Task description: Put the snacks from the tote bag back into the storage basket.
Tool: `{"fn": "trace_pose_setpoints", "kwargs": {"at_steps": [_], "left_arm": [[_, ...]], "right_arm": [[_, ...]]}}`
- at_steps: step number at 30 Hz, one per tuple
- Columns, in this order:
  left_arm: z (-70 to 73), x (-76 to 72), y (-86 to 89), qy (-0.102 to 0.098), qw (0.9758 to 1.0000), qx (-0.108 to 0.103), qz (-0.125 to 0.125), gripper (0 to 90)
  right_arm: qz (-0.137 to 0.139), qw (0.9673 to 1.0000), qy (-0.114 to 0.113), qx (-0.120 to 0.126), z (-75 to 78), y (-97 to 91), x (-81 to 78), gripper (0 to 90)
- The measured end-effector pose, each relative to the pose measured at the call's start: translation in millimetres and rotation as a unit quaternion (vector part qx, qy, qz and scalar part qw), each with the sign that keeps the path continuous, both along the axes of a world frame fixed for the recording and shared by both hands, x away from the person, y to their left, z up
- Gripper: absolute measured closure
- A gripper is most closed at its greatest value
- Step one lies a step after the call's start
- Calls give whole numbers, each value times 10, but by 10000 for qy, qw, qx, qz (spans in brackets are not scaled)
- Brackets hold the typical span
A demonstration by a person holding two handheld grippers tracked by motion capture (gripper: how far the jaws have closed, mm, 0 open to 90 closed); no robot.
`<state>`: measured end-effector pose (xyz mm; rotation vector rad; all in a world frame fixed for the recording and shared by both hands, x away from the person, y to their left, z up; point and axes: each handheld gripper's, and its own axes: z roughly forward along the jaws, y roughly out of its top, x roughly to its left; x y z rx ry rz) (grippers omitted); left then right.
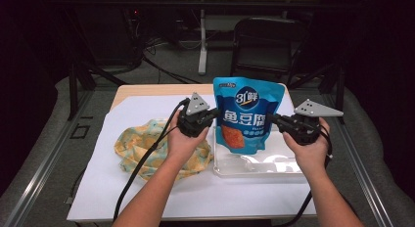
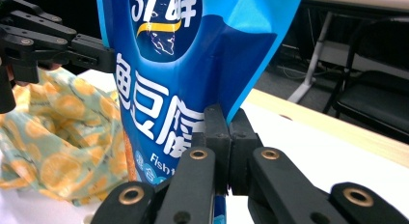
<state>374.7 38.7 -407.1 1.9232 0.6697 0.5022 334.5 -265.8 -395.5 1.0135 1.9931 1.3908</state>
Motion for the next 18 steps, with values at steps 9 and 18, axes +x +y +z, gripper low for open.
{"fn": "trace_pose_setpoints", "kwargs": {"at_steps": [9,18], "left_arm": [[-187,19,-55,158,9998,153,22,900],[-321,-3,-59,266,9993,264,41,900]], "right_arm": [[-50,9998,163,-55,-176,-24,10,900],[-47,9996,287,-15,-351,-17,9,898]]}}
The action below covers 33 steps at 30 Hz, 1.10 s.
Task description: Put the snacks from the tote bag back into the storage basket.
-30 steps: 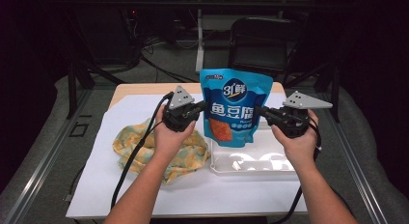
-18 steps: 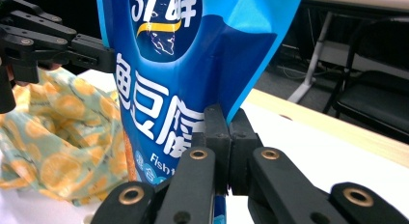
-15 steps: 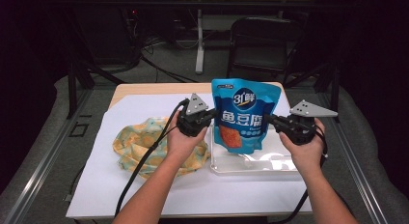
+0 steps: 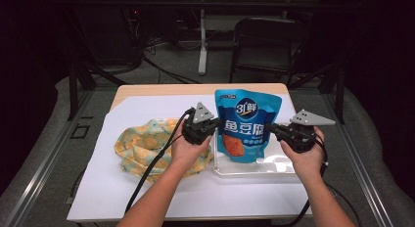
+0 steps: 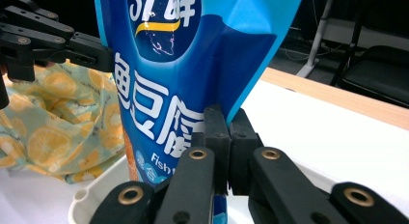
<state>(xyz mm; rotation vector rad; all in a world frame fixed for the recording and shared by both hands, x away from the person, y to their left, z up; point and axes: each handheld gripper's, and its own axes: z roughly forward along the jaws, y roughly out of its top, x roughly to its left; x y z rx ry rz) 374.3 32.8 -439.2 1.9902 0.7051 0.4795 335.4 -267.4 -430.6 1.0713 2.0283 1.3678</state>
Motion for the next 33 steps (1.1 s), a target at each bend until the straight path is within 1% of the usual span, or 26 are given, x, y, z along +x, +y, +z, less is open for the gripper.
{"fn": "trace_pose_setpoints", "kwargs": {"at_steps": [5,8,10,12,14,15,17,20,23,25,27,28,30,32,33], "left_arm": [[-51,-13,-1,51,10000,-3,-23,900],[-84,-19,3,82,9999,59,-54,900],[-94,-27,13,78,10000,-11,-61,900],[-92,-37,10,88,9999,-14,-92,900],[-89,-45,8,99,9999,-10,-121,900],[-88,-57,2,110,9998,-55,-172,896],[-80,-67,-1,138,9996,-109,-210,887],[-62,-81,1,196,9992,-230,-252,863],[-56,-103,5,185,9993,-190,-264,826],[-52,-113,16,198,9993,-168,-251,793],[-49,-127,47,192,9993,-230,-230,743],[-47,-133,70,188,9991,-297,-233,716],[-33,-155,123,186,9990,-367,-187,668],[-10,-186,187,169,9989,-410,-137,614],[5,-206,221,152,9990,-402,-110,595]], "right_arm": [[-3,10000,27,-9,-60,2,-7,895],[-7,10000,64,-28,-90,5,-15,892],[-6,10000,61,-14,-110,3,-20,889],[-21,10000,61,47,-125,-6,-28,883],[-11,10000,69,24,-127,-18,-33,875],[-50,9999,92,72,-127,-43,-41,854],[-62,9999,94,99,-122,-71,-51,842],[-66,9999,106,97,-115,-94,-80,821],[-99,9999,99,89,-124,-110,-118,783],[-134,9998,82,140,-134,-125,-142,734],[-164,9997,59,172,-132,-143,-169,664],[-205,9996,34,189,-133,-148,-184,651],[-232,9996,13,182,-136,-165,-222,623],[-278,9995,-24,163,-141,-173,-273,585],[-305,9995,-59,112,-144,-179,-305,576]]}}
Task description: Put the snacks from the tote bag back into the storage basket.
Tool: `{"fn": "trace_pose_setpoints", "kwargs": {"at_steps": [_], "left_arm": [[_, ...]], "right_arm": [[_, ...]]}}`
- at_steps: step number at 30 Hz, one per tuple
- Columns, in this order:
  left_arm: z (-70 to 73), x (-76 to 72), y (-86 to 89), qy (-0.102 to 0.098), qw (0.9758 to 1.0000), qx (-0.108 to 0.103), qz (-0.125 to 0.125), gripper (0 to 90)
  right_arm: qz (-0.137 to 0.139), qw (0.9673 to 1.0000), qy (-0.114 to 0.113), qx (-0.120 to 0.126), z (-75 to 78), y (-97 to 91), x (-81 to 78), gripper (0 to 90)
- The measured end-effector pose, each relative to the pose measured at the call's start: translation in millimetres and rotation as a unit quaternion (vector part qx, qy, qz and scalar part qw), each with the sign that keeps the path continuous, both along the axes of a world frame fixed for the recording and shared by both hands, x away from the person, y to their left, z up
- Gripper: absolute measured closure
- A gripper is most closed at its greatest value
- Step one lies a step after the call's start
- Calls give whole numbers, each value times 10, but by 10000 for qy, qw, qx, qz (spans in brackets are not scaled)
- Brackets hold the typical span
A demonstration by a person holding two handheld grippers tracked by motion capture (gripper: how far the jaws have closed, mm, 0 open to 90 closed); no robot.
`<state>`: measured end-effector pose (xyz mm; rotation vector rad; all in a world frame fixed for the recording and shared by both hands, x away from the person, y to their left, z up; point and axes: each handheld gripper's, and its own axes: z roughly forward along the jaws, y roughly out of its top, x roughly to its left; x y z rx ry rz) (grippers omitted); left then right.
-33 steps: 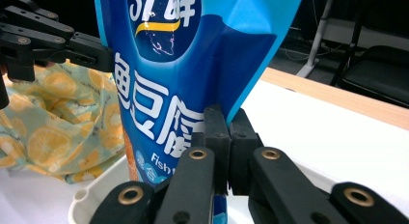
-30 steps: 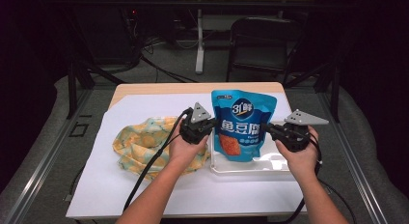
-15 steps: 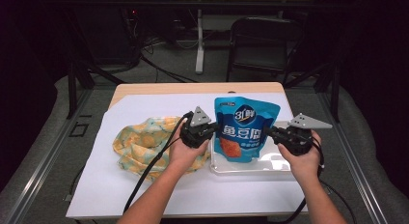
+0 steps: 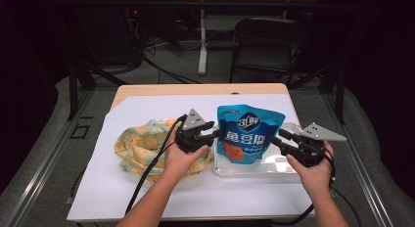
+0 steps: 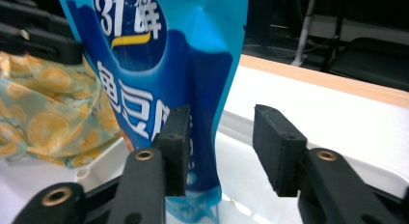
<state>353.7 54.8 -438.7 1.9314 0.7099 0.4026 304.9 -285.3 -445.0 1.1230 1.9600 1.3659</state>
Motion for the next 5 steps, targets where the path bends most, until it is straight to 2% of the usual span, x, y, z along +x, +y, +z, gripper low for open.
{"fn": "trace_pose_setpoints", "kwargs": {"at_steps": [1,3,5], "left_arm": [[19,-23,39,-24,10000,50,17,578],[42,-74,125,-88,9999,-44,20,548],[63,-123,221,-106,9999,-12,83,532]], "right_arm": [[-39,10000,-39,-19,-5,-3,-37,567],[-108,9999,-84,-92,-12,-16,-111,537],[-152,9997,-135,-112,-11,-26,-189,520]]}}
